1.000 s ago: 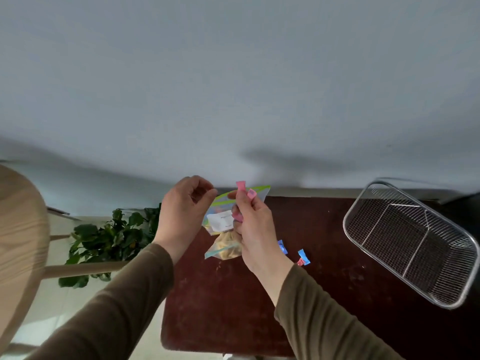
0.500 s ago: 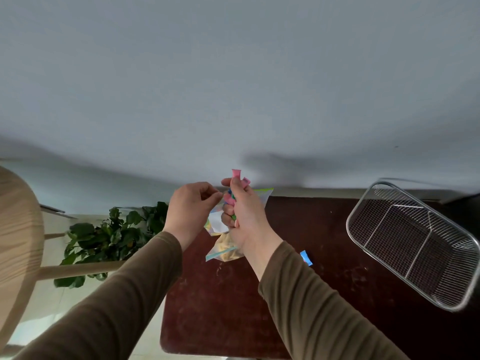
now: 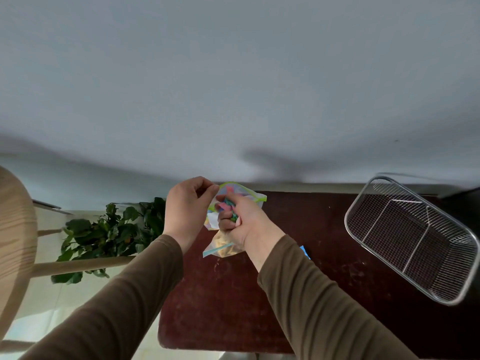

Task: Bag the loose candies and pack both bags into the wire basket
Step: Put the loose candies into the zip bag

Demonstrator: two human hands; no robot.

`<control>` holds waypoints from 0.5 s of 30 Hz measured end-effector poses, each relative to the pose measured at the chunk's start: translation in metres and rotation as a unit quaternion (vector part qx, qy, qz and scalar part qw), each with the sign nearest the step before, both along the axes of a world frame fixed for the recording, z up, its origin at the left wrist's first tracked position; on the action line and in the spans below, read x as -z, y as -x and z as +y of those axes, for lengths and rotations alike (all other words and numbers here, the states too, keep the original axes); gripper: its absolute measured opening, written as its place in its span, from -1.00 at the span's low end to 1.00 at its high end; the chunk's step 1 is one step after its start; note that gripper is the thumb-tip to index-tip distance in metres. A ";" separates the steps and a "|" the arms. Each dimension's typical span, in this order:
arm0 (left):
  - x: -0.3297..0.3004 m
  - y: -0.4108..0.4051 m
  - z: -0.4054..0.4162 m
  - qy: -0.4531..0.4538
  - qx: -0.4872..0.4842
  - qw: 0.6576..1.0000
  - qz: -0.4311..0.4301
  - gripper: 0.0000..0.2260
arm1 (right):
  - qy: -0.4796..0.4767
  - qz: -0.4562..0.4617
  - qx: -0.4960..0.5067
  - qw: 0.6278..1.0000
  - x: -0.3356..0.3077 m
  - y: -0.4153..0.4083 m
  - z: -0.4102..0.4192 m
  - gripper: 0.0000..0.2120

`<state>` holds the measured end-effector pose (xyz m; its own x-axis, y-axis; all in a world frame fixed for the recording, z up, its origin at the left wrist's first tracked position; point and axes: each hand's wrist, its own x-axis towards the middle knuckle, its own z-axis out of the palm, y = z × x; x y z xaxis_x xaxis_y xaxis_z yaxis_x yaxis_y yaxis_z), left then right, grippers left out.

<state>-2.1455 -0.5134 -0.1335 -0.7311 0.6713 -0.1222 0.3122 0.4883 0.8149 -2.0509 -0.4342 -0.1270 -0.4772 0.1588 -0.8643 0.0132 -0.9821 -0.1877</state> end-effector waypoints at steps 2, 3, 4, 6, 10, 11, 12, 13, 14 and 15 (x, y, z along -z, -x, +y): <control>0.001 -0.001 -0.002 0.000 -0.001 1.000 0.001 -0.84 | 0.039 0.008 0.060 0.997 0.002 0.005 0.004 -0.69; 0.002 -0.002 -0.002 0.001 -0.002 1.000 0.001 -0.85 | 0.053 0.009 0.090 0.994 0.003 0.006 0.005 -0.68; 0.002 -0.002 -0.002 0.002 -0.003 1.000 -0.001 -0.85 | 0.063 0.008 0.116 0.991 0.003 0.009 0.005 -0.67; 0.003 -0.003 -0.002 0.003 -0.004 1.000 -0.004 -0.85 | 0.061 -0.003 0.165 0.984 0.004 0.011 0.005 -0.69; 0.003 -0.006 -0.002 0.005 0.001 1.000 0.009 -0.84 | 0.048 -0.008 0.241 0.969 0.002 0.013 0.003 -0.81; 0.002 -0.006 -0.002 0.003 0.000 1.000 0.008 -0.84 | 0.041 0.006 0.248 0.968 0.000 0.014 0.001 -0.86; 0.002 -0.007 -0.001 0.001 -0.002 1.000 0.007 -0.84 | 0.031 0.010 0.252 0.967 0.000 0.015 -0.001 -0.89; 0.002 -0.007 -0.001 0.001 -0.005 1.000 0.007 -0.84 | 0.023 0.005 0.251 0.968 0.000 0.015 -0.003 -0.86; 0.003 -0.008 -0.001 0.002 -0.008 1.000 0.007 -0.84 | 0.026 -0.008 0.253 0.967 0.003 0.016 -0.003 -0.79; 0.003 -0.007 0.000 0.003 -0.010 1.000 0.007 -0.84 | 0.030 -0.021 0.261 0.965 0.004 0.016 -0.003 -0.70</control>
<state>-2.1381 -0.5139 -0.1370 -0.7464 0.6553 -0.1160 0.3134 0.4999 0.8074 -2.0673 -0.4373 -0.1313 -0.3108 0.3170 -0.8960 -0.4798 -0.8662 -0.1401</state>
